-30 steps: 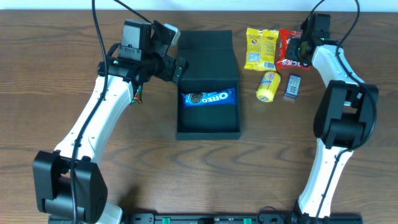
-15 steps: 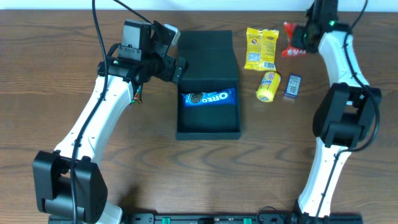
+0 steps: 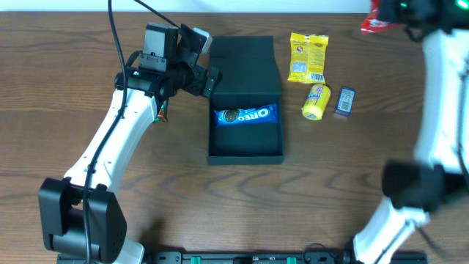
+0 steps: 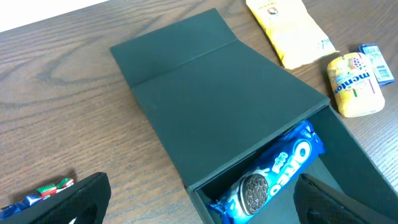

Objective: Pack container
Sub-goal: 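Carry the red HACKS bag with the right gripper into the box, then press the red bag down into the box with the right gripper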

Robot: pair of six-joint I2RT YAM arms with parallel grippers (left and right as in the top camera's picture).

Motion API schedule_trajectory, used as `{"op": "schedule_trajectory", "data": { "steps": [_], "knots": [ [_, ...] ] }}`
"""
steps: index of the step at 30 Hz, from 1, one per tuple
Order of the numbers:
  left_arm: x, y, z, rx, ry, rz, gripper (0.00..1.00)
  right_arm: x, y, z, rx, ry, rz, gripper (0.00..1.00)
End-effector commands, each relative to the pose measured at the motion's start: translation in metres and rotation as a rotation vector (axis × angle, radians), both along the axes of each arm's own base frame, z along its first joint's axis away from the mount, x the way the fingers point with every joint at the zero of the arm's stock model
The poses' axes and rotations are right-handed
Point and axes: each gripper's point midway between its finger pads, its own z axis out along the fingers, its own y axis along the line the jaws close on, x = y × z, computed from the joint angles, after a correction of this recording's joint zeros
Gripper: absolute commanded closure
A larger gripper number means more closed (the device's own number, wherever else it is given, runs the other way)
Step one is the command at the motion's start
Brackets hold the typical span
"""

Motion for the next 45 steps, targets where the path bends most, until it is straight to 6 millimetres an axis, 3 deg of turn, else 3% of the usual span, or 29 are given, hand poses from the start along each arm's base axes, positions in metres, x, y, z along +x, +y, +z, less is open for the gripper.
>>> {"op": "schedule_trajectory", "data": {
  "steps": [1, 2, 4, 7, 11, 14, 19, 24, 29, 35, 37, 38, 40, 41, 43, 45],
  "knots": [
    [0.004, 0.000, 0.006, 0.014, -0.032, -0.017, 0.05, -0.058, 0.009, 0.012, 0.036, -0.009, -0.005, 0.91],
    [0.005, 0.000, 0.007, 0.014, -0.036, -0.017, 0.05, -0.069, 0.021, 0.003, 0.061, 0.011, 0.017, 0.92],
    [0.007, -0.001, 0.009, 0.014, -0.056, -0.021, 0.05, -0.090, 0.067, -0.030, 0.115, 0.094, 0.094, 0.94],
    [0.013, 0.005, 0.011, 0.041, -0.084, 0.001, 0.05, -0.103, 0.127, -0.070, 0.182, 0.195, 0.157, 0.97],
    [0.021, 0.022, 0.010, 0.080, -0.093, 0.059, 0.05, -0.115, 0.189, -0.105, 0.201, 0.274, 0.254, 0.96],
    [0.026, 0.042, 0.010, 0.082, -0.092, 0.102, 0.05, -0.127, 0.224, -0.132, 0.212, 0.341, 0.294, 0.92],
    [0.033, 0.075, 0.010, 0.085, -0.089, 0.171, 0.05, -0.144, 0.267, -0.162, 0.204, 0.430, 0.359, 0.93],
    [0.037, 0.094, 0.010, 0.087, -0.088, 0.212, 0.05, -0.159, 0.299, -0.191, 0.209, 0.516, 0.368, 0.92],
    [0.038, 0.099, 0.010, 0.087, -0.087, 0.222, 0.04, -0.182, 0.329, -0.220, 0.266, 0.653, 0.413, 0.98],
    [0.037, 0.098, 0.010, 0.087, -0.087, 0.222, 0.05, -0.196, 0.338, -0.238, 0.284, 0.726, 0.331, 0.98],
    [0.037, 0.098, 0.010, 0.087, -0.087, 0.222, 0.05, -0.197, 0.338, -0.242, 0.279, 0.730, 0.295, 0.88],
    [0.037, 0.098, 0.010, 0.086, -0.087, 0.222, 0.05, -0.197, 0.338, -0.243, 0.270, 0.725, 0.283, 0.72],
    [0.037, 0.098, 0.010, 0.086, -0.087, 0.222, 0.05, -0.197, 0.338, -0.247, 0.243, 0.717, 0.273, 0.20],
    [0.037, 0.098, 0.010, 0.086, -0.087, 0.222, 0.05, -0.198, 0.339, -0.248, 0.237, 0.716, 0.275, 0.10],
    [0.037, 0.098, 0.010, 0.086, -0.087, 0.222, 0.05, -0.196, 0.337, -0.248, 0.224, 0.706, 0.268, 0.01],
    [0.037, 0.098, 0.010, 0.086, -0.086, 0.222, 0.05, -0.192, 0.333, -0.245, 0.221, 0.689, 0.257, 0.01]
  ]
}}
